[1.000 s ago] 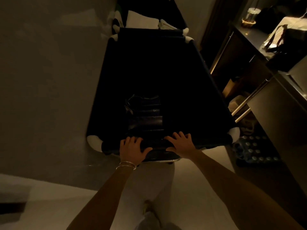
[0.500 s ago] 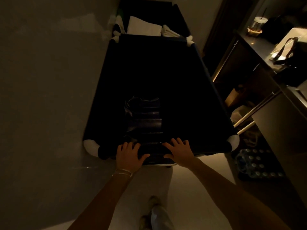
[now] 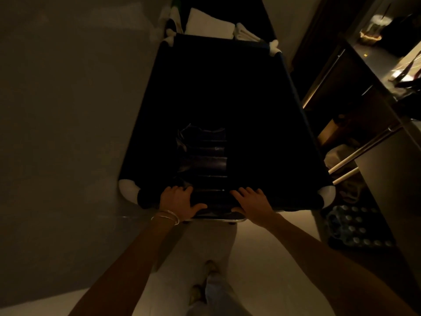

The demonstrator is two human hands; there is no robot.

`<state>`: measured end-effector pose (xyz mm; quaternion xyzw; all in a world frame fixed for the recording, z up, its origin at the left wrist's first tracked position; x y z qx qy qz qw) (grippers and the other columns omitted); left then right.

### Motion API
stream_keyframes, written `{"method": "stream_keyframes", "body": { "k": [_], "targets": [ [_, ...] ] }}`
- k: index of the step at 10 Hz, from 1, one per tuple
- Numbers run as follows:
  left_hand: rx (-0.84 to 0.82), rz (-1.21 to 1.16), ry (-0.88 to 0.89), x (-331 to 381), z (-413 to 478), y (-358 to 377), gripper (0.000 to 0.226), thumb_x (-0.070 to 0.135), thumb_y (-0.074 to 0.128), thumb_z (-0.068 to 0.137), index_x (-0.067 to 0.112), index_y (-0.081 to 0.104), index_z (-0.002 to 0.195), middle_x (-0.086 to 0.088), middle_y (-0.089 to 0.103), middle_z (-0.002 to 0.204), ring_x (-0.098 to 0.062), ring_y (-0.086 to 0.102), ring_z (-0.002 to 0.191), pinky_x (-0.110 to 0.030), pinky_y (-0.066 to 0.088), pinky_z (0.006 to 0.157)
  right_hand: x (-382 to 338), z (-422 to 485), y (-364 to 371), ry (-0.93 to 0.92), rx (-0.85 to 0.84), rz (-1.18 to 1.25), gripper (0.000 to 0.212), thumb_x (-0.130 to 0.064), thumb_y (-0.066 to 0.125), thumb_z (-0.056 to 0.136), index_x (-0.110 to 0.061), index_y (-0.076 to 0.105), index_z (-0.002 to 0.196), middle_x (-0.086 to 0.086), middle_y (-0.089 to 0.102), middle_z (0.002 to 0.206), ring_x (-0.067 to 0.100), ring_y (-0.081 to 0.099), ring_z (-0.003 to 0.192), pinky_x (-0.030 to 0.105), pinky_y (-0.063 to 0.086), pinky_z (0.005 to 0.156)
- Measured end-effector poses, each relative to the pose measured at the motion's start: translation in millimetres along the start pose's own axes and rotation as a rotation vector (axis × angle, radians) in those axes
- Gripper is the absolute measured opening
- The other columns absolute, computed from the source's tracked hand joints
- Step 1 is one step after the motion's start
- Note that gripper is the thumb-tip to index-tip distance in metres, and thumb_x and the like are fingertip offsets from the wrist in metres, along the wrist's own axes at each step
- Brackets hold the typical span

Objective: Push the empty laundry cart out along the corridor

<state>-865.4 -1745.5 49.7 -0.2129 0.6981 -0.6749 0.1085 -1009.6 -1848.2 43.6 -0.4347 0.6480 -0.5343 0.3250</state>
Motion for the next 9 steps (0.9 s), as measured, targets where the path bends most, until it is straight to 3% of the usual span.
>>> {"method": "stream_keyframes", "body": {
  "k": [2,4,5,6,7,8,9],
  "targets": [
    [0.009,-0.028,0.005,-4.5,0.8,1.2,0.107,0.083,0.010,0.053,0.014,0.057,0.120,-0.012,0.068,0.099,-0.029,0.061,0.094,-0.034,0.041,0.083,-2.1,-0.3,0.1,0.014,0.018,-0.037,0.061,-0.044,0.085,0.056,-0.016,0.065,0.107,0.011,0.071,0.092,0.032,0.067,0.079,0.045,0.054,0.062],
    [0.024,-0.050,0.037,-1.6,-1.0,3.0,0.093,0.081,0.011,0.076,0.011,0.072,0.085,-0.014,0.067,0.063,-0.032,0.064,0.057,-0.040,0.051,0.059,1.8,6.3,8.3,0.012,-0.059,-0.016,0.058,-0.040,0.071,0.078,-0.014,0.052,0.126,0.019,0.060,0.121,0.040,0.057,0.106,0.052,0.048,0.083],
    [0.001,-0.060,0.040,0.6,-5.4,5.7,0.092,0.081,0.011,0.076,0.011,0.071,0.086,-0.015,0.067,0.067,-0.032,0.063,0.061,-0.040,0.049,0.062,-0.5,4.5,5.8,0.029,-0.058,-0.011,0.058,-0.041,0.061,0.085,-0.015,0.043,0.134,0.020,0.050,0.131,0.041,0.047,0.117,0.053,0.041,0.093],
    [-0.028,-0.059,0.012,-1.4,-5.7,6.8,0.100,0.084,0.005,0.072,0.011,0.069,0.096,-0.017,0.069,0.084,-0.035,0.062,0.077,-0.043,0.046,0.071,0.6,2.6,3.1,0.048,-0.017,-0.015,0.059,-0.044,0.053,0.089,-0.020,0.033,0.139,0.018,0.043,0.137,0.037,0.039,0.123,0.051,0.034,0.099],
    [-0.111,0.014,-0.040,-3.2,-6.9,11.3,0.110,0.091,-0.001,0.059,0.021,0.055,0.123,-0.013,0.057,0.125,-0.033,0.048,0.114,-0.046,0.033,0.094,2.5,-1.4,3.4,0.096,-0.070,-0.022,0.064,-0.051,0.046,0.090,-0.026,0.020,0.144,0.014,0.034,0.144,0.033,0.029,0.131,0.052,0.024,0.105],
    [-0.192,-0.007,-0.104,-9.7,-4.6,7.6,0.079,0.079,0.031,0.076,0.029,0.038,0.137,-0.008,0.038,0.144,-0.030,0.032,0.129,-0.049,0.019,0.108,5.8,-0.8,-15.2,0.132,-0.047,0.029,0.074,-0.058,0.044,0.088,-0.027,0.011,0.146,0.011,0.026,0.150,0.029,0.019,0.138,0.055,0.012,0.111],
    [-0.028,-0.048,-0.056,-7.4,3.7,-33.5,0.065,0.062,0.046,0.084,0.027,0.038,0.139,-0.012,0.036,0.145,-0.031,0.028,0.132,-0.052,0.014,0.110,7.8,-3.1,-61.3,0.140,0.094,0.026,0.074,-0.052,0.048,0.089,-0.023,0.012,0.147,0.010,0.026,0.151,0.026,0.017,0.140,0.052,0.008,0.113]
  ]
}}
Point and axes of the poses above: each hand's wrist, its own z-axis towards the middle knuckle, its own y-axis out of the palm, x = y × z, the point moved 10 cm from there along z, towards the middle knuckle
